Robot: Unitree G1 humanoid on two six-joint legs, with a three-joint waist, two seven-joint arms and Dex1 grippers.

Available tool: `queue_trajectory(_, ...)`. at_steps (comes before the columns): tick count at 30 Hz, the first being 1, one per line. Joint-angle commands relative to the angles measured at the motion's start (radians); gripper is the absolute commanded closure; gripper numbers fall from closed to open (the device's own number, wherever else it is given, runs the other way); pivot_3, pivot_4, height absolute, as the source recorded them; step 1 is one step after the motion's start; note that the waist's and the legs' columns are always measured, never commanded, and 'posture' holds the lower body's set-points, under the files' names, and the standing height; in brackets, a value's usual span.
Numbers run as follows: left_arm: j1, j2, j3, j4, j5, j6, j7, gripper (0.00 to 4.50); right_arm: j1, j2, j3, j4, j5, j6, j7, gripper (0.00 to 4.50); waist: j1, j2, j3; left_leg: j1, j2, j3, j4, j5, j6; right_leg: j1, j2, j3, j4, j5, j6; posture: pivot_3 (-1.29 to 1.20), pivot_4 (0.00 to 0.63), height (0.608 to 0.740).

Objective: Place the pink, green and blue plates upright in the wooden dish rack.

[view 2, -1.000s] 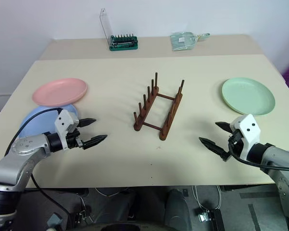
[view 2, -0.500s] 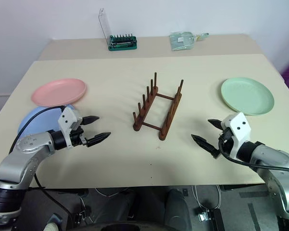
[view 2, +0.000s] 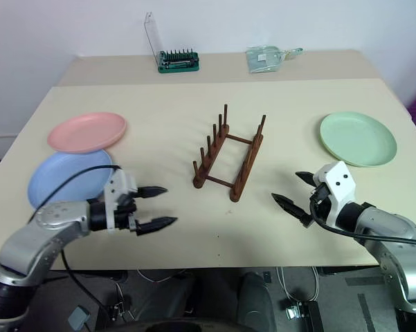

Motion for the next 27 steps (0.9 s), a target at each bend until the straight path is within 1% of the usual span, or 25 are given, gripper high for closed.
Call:
queue_trajectory(1,-0.050,-0.111,-0.213,-0.007,0.203,-0.009,0.179,0.07,0.000,-0.004,0.003,-0.046,0.005,-0.018,0.016,0.00,0.000,0.000,0.000,0.000,0.000,0.000,0.001,0.000,0.000,0.000,0.000,0.000,0.000,0.000,0.000,0.00,0.150,0.740)
queue_trajectory(3,-0.067,-0.149,-0.255,0.023,0.244,-0.014,0.206,0.07,-0.033,0.003,0.031,-0.053,0.006,0.001,-0.002,0.00,-0.004,-0.002,0.001,0.000,0.000,0.001,0.001,0.000,0.000,0.001,-0.001,0.000,0.000,0.001,0.001,0.00,0.150,0.740)
queue_trajectory(4,-0.076,-0.214,-0.264,0.040,0.240,0.026,0.256,0.07,-0.035,-0.001,0.035,-0.061,0.014,0.005,0.005,0.00,-0.007,-0.002,0.001,0.000,0.000,0.002,0.001,0.000,0.000,0.000,0.000,0.001,0.000,0.001,0.001,0.00,0.150,0.740)
queue_trajectory(5,-0.087,-0.262,-0.296,0.060,0.266,0.036,0.296,0.07,-0.031,-0.005,0.039,-0.069,0.022,0.007,0.016,0.00,-0.004,-0.001,0.001,0.000,0.001,0.002,0.001,0.000,0.000,-0.001,0.001,0.001,0.000,0.001,0.001,0.00,0.150,0.740)
queue_trajectory(7,-0.103,-0.299,-0.327,0.092,0.301,0.039,0.324,0.07,-0.045,-0.005,0.068,-0.089,0.025,0.024,0.013,0.00,-0.002,-0.002,0.001,0.000,0.001,0.002,0.001,0.000,0.000,-0.001,0.001,0.001,0.000,0.001,0.001,0.00,0.150,0.740)
queue_trajectory(10,-0.129,-0.370,-0.393,0.132,0.357,0.081,0.385,0.07,-0.041,-0.019,0.050,-0.100,0.041,0.026,0.035,0.00,-0.002,-0.002,0.001,0.000,0.001,0.002,0.001,0.000,0.000,-0.001,0.001,0.001,0.000,0.001,0.001,0.00,0.150,0.740)
queue_trajectory(14,-0.167,-0.503,-0.391,0.240,0.403,0.115,0.495,0.07,-0.037,-0.022,0.048,-0.079,0.026,0.010,0.048,0.00,0.009,-0.003,0.001,0.000,-0.001,0.002,0.002,0.000,0.000,0.001,0.000,0.001,-0.001,0.002,0.004,0.00,0.150,0.740)
queue_trajectory(16,-0.199,-0.535,-0.378,0.295,0.419,0.117,0.515,0.07,-0.051,-0.013,0.068,-0.077,0.021,0.014,0.040,0.00,0.015,-0.003,0.001,0.000,-0.001,0.002,0.003,0.000,0.000,0.002,0.000,0.001,-0.001,0.002,0.005,0.00,0.150,0.740)
queue_trajectory(17,-0.213,-0.559,-0.369,0.324,0.423,0.122,0.533,0.30,-0.043,-0.009,0.074,-0.077,0.018,0.008,0.042,0.00,0.019,-0.003,0.001,0.000,-0.001,0.002,0.003,0.000,0.000,0.002,0.000,0.001,-0.001,0.002,0.005,0.00,0.150,0.740)
queue_trajectory(19,-0.231,-0.599,-0.349,0.363,0.422,0.128,0.558,0.91,-0.031,-0.003,0.082,-0.079,0.012,-0.002,0.045,0.00,0.021,-0.004,0.001,0.001,-0.001,0.002,0.003,0.000,0.000,0.002,0.000,0.001,-0.001,0.002,0.005,0.00,0.150,0.740)
queue_trajectory(22,-0.282,-0.653,-0.296,0.441,0.422,0.101,0.599,2.19,-0.056,0.017,0.111,-0.076,0.008,-0.006,0.030,0.00,0.023,-0.004,0.001,0.000,-0.001,0.002,0.003,0.000,0.000,0.002,-0.001,0.001,-0.001,0.003,0.005,0.00,0.150,0.740)
queue_trajectory(25,-0.309,-0.646,-0.275,0.475,0.441,0.087,0.608,3.69,-0.062,0.026,0.122,-0.083,0.005,-0.003,0.020,0.00,0.021,-0.004,0.001,0.000,-0.001,0.002,0.004,0.000,0.000,0.002,0.000,0.001,-0.001,0.003,0.006,0.00,0.150,0.740)
queue_trajectory(26,-0.312,-0.641,-0.268,0.477,0.447,0.085,0.612,3.79,-0.053,0.027,0.121,-0.089,0.005,-0.006,0.020,0.00,0.020,-0.004,0.001,0.000,-0.001,0.002,0.004,0.000,0.000,0.002,0.000,0.001,-0.001,0.003,0.006,0.00,0.150,0.740)
queue_trajectory(27,-0.314,-0.637,-0.263,0.480,0.449,0.082,0.614,3.79,-0.048,0.029,0.122,-0.092,0.003,-0.008,0.019,0.00,0.019,-0.004,0.001,0.000,-0.001,0.002,0.003,0.000,0.000,0.002,0.000,0.001,-0.001,0.003,0.006,0.00,0.150,0.740)
